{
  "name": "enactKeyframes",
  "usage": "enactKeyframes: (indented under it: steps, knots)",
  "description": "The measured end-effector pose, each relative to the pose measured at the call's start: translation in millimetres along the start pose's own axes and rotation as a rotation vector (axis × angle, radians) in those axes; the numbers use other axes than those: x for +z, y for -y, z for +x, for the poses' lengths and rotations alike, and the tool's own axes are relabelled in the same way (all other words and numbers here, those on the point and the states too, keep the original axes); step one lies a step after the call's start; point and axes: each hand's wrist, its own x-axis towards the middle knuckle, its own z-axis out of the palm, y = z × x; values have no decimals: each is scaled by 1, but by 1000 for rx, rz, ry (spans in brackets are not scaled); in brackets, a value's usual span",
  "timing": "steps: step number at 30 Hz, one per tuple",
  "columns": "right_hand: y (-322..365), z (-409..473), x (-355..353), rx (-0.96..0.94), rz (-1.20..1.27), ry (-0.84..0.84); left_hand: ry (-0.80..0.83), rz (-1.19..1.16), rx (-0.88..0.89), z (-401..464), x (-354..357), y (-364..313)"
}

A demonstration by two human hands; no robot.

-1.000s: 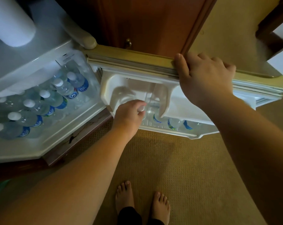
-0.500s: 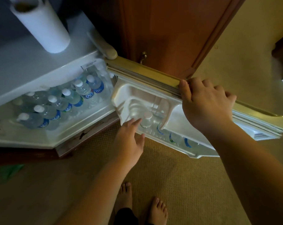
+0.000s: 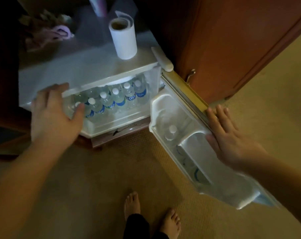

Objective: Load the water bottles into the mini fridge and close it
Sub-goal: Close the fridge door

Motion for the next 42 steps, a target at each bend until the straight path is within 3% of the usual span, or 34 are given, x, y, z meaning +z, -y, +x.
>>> enactKeyframes:
  steps: [3, 8, 12, 19, 30, 34, 42]
  knots:
    - [16, -12, 5, -196, -161, 15, 132, 107, -103, 33, -12, 32]
    - [66, -19, 16, -276, -197, 26, 436, 201, -160, 58, -19, 74]
    - [113, -11, 33, -385, -172, -31, 511, 180, -145, 58, -25, 86]
    - [201, 24, 53, -396, -25, -83, 623, 191, -135, 74, -34, 85]
    - [289, 116, 55, -407, -17, -126, 682, 128, -170, 85, -35, 80]
    - [310, 151, 53, -371, -27, -148, 735, 292, -1, 87, -31, 87]
    - [333, 201, 53, -304, -65, -230, 616, 283, 13, 82, -32, 83]
